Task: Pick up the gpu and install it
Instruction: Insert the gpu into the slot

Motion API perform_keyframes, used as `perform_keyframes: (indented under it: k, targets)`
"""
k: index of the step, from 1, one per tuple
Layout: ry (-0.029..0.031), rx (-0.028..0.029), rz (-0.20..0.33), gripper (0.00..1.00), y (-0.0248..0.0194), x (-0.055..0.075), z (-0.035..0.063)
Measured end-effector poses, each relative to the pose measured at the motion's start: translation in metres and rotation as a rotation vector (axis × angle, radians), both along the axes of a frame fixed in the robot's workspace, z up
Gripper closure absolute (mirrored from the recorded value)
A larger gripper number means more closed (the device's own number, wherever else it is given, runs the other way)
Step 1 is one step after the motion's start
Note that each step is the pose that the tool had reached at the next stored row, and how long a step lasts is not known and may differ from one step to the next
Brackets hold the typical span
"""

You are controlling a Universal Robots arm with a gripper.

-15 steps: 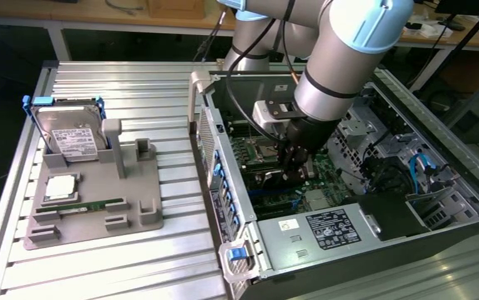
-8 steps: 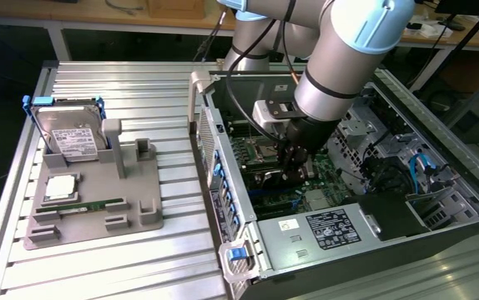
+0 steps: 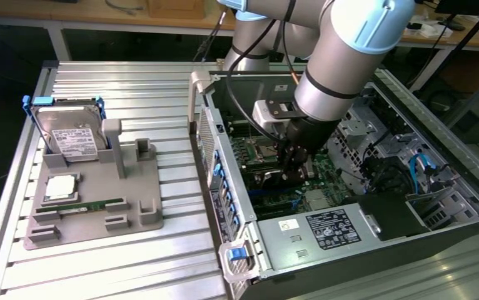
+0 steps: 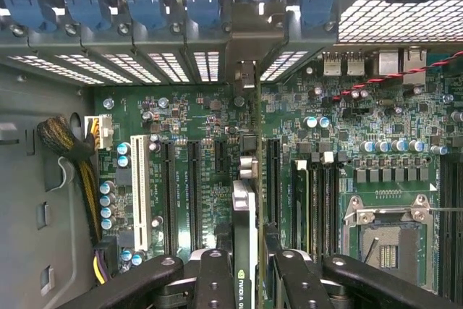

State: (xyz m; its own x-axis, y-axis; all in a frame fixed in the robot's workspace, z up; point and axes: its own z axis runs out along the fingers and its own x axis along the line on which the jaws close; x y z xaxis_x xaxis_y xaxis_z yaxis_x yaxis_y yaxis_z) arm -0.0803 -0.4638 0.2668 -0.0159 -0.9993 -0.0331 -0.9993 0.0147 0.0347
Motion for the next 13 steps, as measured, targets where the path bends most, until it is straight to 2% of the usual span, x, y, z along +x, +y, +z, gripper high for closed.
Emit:
perform_keyframes:
  k: [6, 13]
  targets:
    - [0.0091, 0.003, 0.0, 0.73, 0.0, 0.0006, 0.0]
    - [0.0109, 0.0031, 0.0, 0.73, -0.0001, 0.0008, 0.0]
